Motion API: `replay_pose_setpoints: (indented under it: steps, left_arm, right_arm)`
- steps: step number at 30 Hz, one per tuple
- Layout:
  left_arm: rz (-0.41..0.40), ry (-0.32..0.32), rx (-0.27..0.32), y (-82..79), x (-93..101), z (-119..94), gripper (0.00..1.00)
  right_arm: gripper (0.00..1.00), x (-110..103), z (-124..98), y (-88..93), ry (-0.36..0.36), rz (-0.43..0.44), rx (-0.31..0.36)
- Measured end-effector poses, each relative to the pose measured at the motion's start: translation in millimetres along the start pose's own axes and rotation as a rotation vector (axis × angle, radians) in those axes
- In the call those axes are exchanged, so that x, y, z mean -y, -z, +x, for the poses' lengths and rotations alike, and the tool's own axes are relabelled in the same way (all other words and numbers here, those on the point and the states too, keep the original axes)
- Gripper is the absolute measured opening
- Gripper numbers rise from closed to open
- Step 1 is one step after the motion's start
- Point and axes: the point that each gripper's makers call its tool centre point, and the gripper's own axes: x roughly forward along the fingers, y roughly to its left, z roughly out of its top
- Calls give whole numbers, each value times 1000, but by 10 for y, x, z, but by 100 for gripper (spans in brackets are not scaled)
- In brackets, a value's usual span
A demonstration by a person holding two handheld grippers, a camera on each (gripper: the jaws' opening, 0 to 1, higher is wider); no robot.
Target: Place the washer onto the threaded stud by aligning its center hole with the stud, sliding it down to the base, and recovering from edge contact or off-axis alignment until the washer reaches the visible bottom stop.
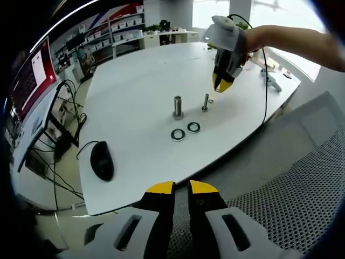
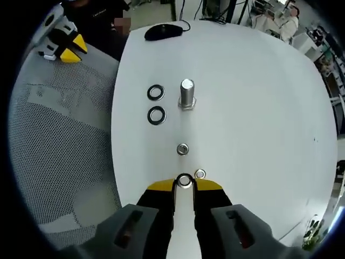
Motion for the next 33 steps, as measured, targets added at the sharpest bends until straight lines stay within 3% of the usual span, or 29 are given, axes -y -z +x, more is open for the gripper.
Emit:
replay_pose_setpoints:
  steps: [15,33]
  left_arm:
    - [0,0,3,-6,11,-5,7]
    - [-2,2,4,-2,8,-3,7]
  right_arm:
    - [14,-7,29,-242,15,-93,15]
    - [14,-9,141,-311,20,-123,19]
